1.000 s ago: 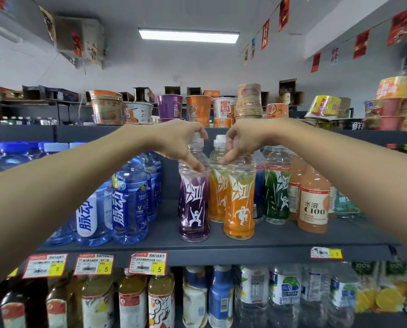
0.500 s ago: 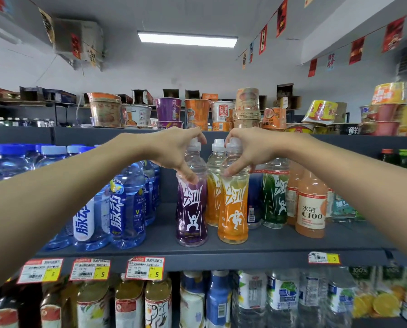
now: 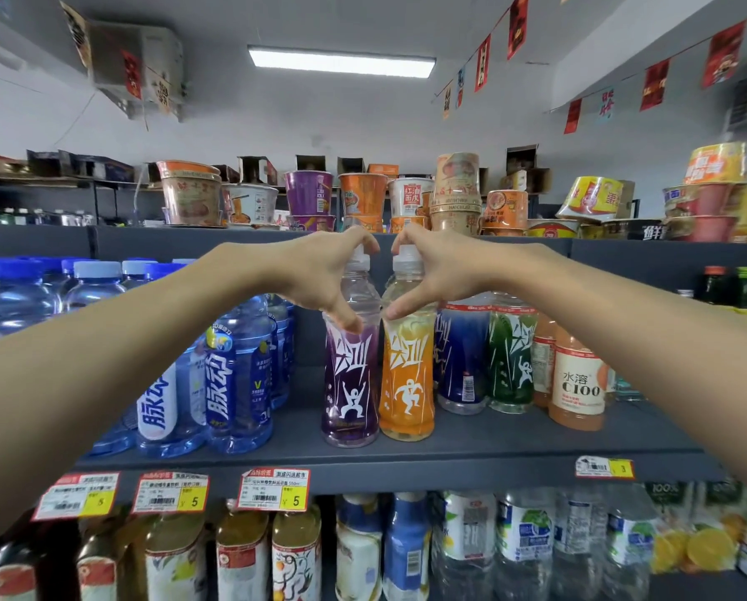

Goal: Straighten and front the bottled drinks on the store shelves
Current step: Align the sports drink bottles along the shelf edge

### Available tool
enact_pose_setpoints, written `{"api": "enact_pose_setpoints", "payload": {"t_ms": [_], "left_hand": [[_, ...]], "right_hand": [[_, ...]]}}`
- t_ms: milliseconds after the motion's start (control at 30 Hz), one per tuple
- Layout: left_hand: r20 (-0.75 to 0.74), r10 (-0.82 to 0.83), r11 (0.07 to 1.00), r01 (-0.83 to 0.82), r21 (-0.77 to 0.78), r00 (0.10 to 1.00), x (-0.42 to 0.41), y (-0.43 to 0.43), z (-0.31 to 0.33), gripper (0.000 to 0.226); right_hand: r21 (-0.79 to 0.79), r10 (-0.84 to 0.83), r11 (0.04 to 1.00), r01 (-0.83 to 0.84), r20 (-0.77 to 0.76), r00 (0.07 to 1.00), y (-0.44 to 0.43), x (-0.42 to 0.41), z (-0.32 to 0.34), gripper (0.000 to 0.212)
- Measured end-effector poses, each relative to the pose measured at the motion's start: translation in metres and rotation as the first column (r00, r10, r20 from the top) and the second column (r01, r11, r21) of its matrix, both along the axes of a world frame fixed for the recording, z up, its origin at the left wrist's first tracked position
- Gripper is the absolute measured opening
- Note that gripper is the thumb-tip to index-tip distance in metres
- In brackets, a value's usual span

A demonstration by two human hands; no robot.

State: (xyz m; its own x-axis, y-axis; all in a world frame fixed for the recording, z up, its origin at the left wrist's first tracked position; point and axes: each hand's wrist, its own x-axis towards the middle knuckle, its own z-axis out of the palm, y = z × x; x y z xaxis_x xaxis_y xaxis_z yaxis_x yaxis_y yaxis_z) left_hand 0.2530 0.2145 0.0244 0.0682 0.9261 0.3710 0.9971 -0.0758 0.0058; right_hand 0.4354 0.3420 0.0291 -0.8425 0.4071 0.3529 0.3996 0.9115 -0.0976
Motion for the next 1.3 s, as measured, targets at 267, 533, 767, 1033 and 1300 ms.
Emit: {"api": "enact_pose_setpoints", "payload": {"t_ms": [267,533,767,1033,1300], "left_hand": [[0.071,-0.083,0.993,0.076,0.093,0.994,-0.005,0.002,-0.014,0.095],[0.114,-0.118,0.988,0.105,0.114,0.986,-0.004,-0.002,-0.016,0.091],[0.125,-0.139,0.987,0.128,0.097,0.982,-0.004,-0.003,-0.017,0.096],[0.158,-0.136,0.99,0.13,0.051,0.978,-0.001,-0.002,-0.017,0.092],[0.165,-0.092,0.996,0.087,0.037,0.982,0.004,-0.002,-0.016,0.094]], "right_hand": [[-0.039,0.004,0.999,-0.005,-0.012,1.0,-0.002,0.01,-0.015,0.101],[-0.072,-0.045,0.996,0.046,0.014,0.999,-0.016,0.016,-0.007,0.107],[-0.108,-0.06,0.992,0.061,0.016,0.998,-0.017,0.02,-0.006,0.099],[-0.145,-0.042,0.989,0.035,-0.044,0.998,-0.008,0.021,-0.012,0.095],[-0.105,-0.017,0.994,0.014,-0.03,0.999,-0.004,0.023,-0.016,0.099]]}}
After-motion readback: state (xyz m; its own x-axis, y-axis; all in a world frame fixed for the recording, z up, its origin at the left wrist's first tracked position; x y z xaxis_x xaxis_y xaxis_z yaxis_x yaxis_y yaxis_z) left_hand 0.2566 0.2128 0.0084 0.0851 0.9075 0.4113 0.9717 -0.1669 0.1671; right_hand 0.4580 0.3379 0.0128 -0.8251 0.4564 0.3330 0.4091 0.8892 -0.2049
